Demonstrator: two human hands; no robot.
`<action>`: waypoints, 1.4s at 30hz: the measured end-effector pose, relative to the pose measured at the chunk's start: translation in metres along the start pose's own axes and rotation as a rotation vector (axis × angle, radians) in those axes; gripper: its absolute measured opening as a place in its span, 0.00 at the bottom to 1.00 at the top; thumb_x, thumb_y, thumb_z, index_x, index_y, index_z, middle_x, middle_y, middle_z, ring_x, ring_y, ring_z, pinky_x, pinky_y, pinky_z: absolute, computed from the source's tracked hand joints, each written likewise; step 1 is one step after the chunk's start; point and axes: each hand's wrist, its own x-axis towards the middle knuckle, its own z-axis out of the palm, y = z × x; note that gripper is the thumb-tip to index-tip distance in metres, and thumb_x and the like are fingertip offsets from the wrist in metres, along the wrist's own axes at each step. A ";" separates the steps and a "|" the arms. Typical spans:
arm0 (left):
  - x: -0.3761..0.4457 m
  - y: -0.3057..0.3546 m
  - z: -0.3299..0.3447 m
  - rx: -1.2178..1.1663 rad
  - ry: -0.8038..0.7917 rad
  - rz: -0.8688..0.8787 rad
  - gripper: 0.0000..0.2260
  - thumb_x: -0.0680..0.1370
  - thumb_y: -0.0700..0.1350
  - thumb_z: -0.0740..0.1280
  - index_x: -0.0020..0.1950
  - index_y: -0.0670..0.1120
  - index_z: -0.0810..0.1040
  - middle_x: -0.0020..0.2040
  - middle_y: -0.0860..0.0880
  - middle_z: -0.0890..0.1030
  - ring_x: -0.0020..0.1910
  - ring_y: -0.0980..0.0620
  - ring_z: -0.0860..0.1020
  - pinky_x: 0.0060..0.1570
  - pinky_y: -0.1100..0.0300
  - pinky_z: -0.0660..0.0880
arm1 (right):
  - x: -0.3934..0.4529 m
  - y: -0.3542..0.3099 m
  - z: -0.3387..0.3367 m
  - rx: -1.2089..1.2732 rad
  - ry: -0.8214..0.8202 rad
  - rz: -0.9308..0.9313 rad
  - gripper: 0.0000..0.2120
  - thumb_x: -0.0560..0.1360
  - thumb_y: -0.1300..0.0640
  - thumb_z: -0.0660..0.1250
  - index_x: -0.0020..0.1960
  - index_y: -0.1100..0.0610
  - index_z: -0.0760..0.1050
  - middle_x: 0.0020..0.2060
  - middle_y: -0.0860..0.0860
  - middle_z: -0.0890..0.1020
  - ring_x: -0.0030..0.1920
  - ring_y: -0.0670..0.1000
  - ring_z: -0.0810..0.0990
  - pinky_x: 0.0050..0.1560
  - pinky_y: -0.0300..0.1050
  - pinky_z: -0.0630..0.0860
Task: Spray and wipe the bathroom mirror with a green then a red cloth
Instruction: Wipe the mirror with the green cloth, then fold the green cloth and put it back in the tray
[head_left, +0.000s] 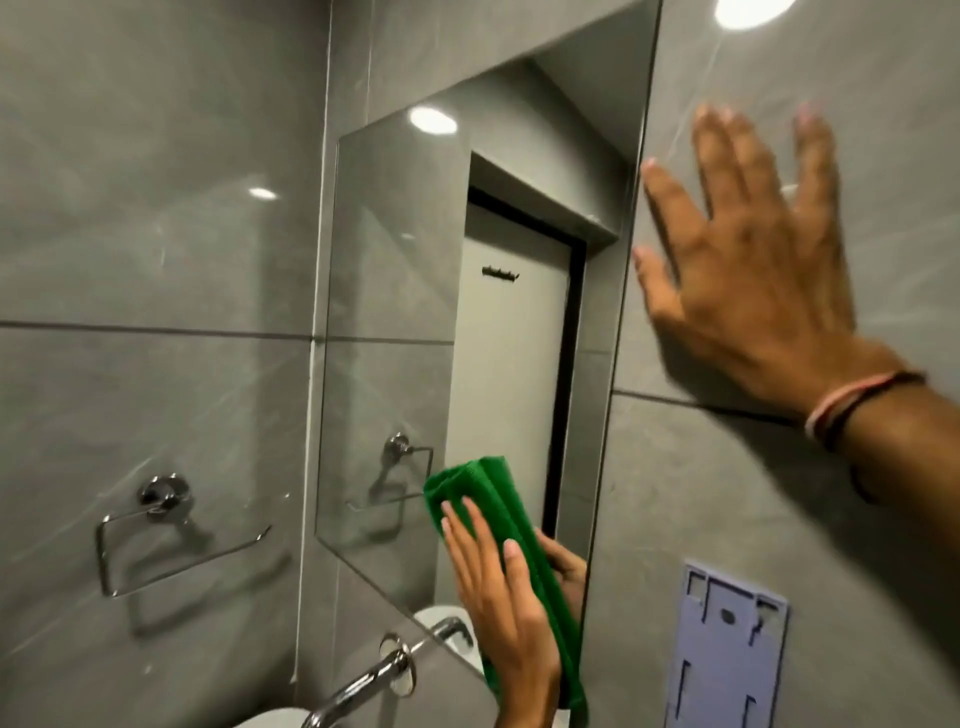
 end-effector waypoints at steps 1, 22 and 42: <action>0.010 0.024 0.008 -0.029 -0.046 0.075 0.26 0.81 0.51 0.51 0.78 0.61 0.49 0.82 0.63 0.45 0.81 0.65 0.43 0.80 0.57 0.44 | -0.004 -0.001 -0.005 0.072 -0.031 0.008 0.32 0.82 0.42 0.55 0.82 0.54 0.57 0.83 0.62 0.56 0.84 0.60 0.54 0.82 0.66 0.47; 0.092 0.298 0.049 -0.373 -0.607 0.988 0.42 0.74 0.43 0.76 0.80 0.39 0.55 0.81 0.42 0.63 0.80 0.54 0.62 0.78 0.53 0.64 | -0.022 0.058 -0.111 1.575 0.307 0.764 0.04 0.73 0.61 0.76 0.46 0.54 0.86 0.44 0.50 0.91 0.48 0.51 0.90 0.50 0.49 0.85; -0.163 0.116 -0.052 -0.506 -1.092 -0.702 0.21 0.62 0.38 0.79 0.54 0.40 0.84 0.46 0.44 0.89 0.43 0.50 0.87 0.41 0.61 0.84 | -0.397 0.077 -0.194 1.317 -0.113 1.477 0.12 0.63 0.63 0.76 0.46 0.61 0.86 0.44 0.56 0.91 0.42 0.51 0.90 0.40 0.39 0.85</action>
